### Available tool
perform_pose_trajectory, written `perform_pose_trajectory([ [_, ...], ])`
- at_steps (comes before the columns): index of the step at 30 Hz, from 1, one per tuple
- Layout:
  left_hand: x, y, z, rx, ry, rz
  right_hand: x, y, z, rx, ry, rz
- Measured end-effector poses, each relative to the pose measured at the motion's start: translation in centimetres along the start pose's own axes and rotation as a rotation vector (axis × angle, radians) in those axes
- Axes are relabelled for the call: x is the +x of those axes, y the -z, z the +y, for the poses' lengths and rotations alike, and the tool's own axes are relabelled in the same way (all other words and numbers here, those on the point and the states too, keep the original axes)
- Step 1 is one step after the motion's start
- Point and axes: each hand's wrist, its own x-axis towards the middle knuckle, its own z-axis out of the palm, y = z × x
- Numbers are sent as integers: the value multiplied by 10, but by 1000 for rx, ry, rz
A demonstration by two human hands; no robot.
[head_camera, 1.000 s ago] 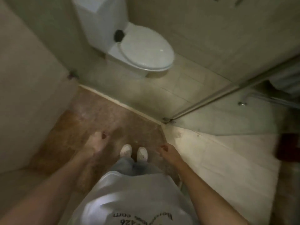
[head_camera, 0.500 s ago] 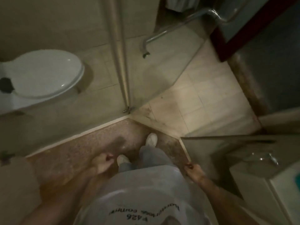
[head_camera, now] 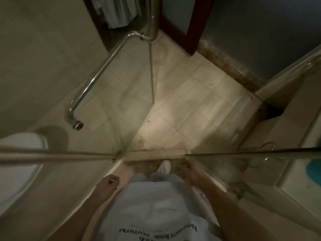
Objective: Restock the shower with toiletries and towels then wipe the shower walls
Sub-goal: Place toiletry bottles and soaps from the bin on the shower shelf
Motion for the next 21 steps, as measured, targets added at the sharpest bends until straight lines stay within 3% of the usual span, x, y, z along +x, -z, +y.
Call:
perform_pose_trajectory([
  [6,53,4,117,109,-74,-137,25,71,-56,227,99,179],
  [10,103,11,196,204,-27,-186,40,113,-62,366,58,270],
  [14,170,9,293,214,-46,-224,61,142,-45,455,-79,390],
  [21,244,-24,525,409,-338,-298,82,145,-42,708,-449,524],
])
